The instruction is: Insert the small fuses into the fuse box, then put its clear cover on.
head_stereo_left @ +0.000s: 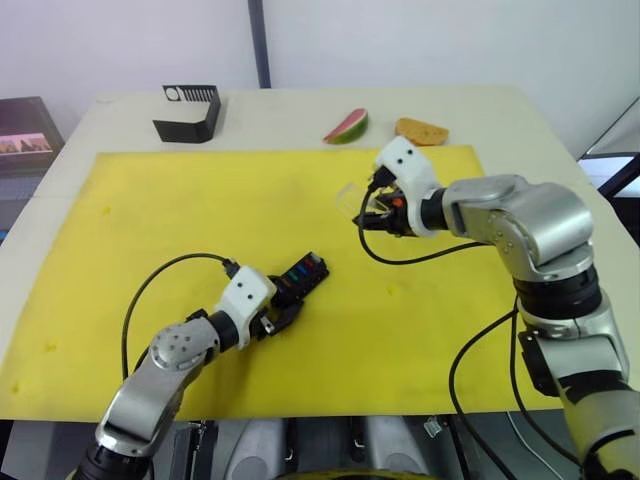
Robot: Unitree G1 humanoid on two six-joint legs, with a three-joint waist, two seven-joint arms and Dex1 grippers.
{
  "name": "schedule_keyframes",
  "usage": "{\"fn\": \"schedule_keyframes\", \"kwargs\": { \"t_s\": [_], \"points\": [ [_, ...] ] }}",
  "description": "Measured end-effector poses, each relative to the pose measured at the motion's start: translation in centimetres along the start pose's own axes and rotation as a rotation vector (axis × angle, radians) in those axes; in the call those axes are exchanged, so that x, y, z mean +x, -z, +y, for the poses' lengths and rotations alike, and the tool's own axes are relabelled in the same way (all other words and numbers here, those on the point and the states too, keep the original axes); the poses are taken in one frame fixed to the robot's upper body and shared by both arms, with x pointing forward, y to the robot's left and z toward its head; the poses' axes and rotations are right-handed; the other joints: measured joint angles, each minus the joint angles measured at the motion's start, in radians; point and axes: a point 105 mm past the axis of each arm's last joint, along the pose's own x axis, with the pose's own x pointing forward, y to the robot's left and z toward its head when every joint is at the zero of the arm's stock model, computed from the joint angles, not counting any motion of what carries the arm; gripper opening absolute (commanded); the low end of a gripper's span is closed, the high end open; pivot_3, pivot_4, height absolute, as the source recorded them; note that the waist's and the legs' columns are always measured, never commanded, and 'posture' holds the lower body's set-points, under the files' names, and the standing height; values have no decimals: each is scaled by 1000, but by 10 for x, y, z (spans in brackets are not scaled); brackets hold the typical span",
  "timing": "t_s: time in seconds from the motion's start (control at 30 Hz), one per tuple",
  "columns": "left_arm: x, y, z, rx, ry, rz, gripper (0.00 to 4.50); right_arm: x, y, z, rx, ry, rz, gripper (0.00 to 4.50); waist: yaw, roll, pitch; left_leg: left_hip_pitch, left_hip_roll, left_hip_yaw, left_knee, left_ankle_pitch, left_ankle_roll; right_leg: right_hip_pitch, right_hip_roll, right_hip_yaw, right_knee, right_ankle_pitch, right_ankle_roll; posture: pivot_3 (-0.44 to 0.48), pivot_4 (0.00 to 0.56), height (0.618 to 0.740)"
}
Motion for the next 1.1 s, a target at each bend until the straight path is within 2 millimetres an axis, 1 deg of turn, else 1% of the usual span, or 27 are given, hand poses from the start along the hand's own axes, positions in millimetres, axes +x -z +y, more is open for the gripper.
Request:
{"fn": "schedule_keyframes", "kwargs": {
  "t_s": [0.03,0.13,0.3,0.43,0.5,0.63,0.73,0.83,0.97,1.1],
  "points": [
    [0,0,1,4,24,-5,2615,0,1,0,2,0,2,1691,0,0,0,0,0,0,0,0,0,0,0,0,0,0,0,0,150,740],
    [1,1,5,21,75,-4,2615,1,3,0,4,4,5,1691,1,0,0,0,0,0,0,0,0,0,0,0,0,0,0,0,150,740],
    [2,1,9,26,141,-13,2615,-3,-1,1,-11,13,-15,1691,2,0,0,0,0,0,0,0,0,0,0,0,0,0,0,0,150,740],
    [0,1,14,68,248,-19,2615,-6,1,7,-19,-25,-21,1691,1,0,0,0,0,0,0,0,0,0,0,0,0,0,0,0,150,740],
    [0,2,17,129,324,-16,2615,-11,2,16,-42,-95,-20,1691,2,0,0,0,0,0,0,0,0,0,0,0,0,0,0,0,150,740],
    [5,0,24,206,474,-18,2615,-17,1,45,-110,-290,-24,1691,1,0,0,0,0,0,0,0,1,0,0,-1,0,0,0,0,150,740],
    [12,-2,28,242,566,-24,2615,-13,7,68,-170,-406,24,1691,1,0,0,0,0,0,0,0,1,1,0,-1,-1,0,0,0,150,740],
    [19,-4,29,279,634,-39,2615,-4,9,90,-233,-493,62,1691,3,0,0,0,0,0,1,0,1,1,0,-1,0,0,0,0,150,740],
    [22,-3,29,305,662,-60,2615,6,18,101,-292,-513,120,1691,5,0,0,0,-1,0,2,0,0,1,0,-1,0,0,0,0,150,740],
    [24,-3,29,326,671,-70,2615,14,13,107,-307,-515,129,1691,6,0,0,0,-1,-1,3,0,1,1,0,-1,0,0,0,0,150,740]
  ]
}}
